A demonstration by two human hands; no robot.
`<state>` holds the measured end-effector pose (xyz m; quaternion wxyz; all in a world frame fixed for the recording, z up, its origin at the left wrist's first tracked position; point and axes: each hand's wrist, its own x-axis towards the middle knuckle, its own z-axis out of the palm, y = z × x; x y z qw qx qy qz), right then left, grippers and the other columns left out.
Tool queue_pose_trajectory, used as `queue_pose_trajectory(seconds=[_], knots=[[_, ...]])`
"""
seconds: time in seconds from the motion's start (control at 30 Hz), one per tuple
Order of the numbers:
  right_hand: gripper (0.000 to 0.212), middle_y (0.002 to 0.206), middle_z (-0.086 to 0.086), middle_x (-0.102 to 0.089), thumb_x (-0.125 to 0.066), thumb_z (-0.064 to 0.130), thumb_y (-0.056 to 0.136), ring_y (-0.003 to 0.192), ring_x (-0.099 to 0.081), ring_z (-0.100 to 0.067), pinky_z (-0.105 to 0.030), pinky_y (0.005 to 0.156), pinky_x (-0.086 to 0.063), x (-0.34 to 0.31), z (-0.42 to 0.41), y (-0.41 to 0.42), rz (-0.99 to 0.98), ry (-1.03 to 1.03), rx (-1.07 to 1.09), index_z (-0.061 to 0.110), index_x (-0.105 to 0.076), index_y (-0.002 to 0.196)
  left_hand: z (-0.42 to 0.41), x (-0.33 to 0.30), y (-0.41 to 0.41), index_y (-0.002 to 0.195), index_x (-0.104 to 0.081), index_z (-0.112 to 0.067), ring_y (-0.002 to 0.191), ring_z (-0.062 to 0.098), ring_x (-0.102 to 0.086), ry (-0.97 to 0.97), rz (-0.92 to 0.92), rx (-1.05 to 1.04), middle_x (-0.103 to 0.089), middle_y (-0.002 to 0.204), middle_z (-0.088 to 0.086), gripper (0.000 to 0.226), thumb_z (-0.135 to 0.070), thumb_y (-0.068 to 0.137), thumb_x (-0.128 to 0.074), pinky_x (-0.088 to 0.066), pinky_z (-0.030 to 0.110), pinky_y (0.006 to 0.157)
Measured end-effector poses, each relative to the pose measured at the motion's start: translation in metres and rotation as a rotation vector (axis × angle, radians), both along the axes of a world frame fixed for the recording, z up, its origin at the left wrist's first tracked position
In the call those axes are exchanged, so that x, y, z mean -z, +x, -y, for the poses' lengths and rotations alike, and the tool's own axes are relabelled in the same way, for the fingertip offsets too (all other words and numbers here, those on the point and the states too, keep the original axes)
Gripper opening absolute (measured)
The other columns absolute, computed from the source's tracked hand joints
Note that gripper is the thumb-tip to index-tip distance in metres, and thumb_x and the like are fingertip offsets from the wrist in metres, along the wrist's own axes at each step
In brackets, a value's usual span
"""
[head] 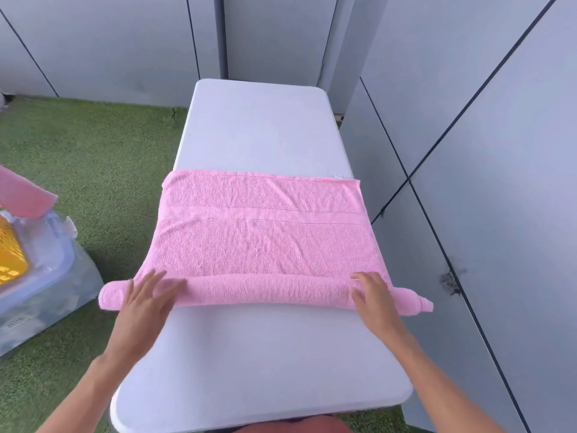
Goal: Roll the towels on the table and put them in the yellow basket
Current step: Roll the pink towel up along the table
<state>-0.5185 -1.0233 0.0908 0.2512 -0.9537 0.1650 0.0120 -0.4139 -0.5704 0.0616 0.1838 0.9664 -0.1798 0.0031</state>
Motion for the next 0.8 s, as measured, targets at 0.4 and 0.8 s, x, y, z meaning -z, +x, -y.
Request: queue_pose_trajectory(seconds=[0.4, 0.8], knots=[[0.044, 0.121, 0.005, -0.055, -0.059, 0.039, 0.090, 0.121, -0.047, -0.023, -0.046, 0.097, -0.032, 0.008, -0.005, -0.007, -0.239, -0.486, -0.217, 0.022, -0.051, 0.129, 0.016, 0.006, 0.017, 0.120, -0.061, -0.012, 0.105, 0.036, -0.056, 0.155, -0.137, 0.032, -0.061, 0.105, 0.006, 0.046, 0.002, 0.077, -0.070, -0.034, 0.051, 0.095], [0.039, 0.133, 0.010, -0.051, -0.052, 0.044, 0.093, 0.129, -0.043, -0.016, -0.047, 0.109, -0.029, 0.003, 0.015, -0.010, -0.011, -0.146, -0.068, 0.031, -0.050, 0.130, 0.008, -0.002, -0.002, 0.139, -0.048, -0.014, 0.126, 0.040, -0.047, 0.060, -0.083, 0.046, -0.050, 0.135, 0.019, 0.043, -0.017, 0.096, -0.039, -0.027, 0.052, 0.112]])
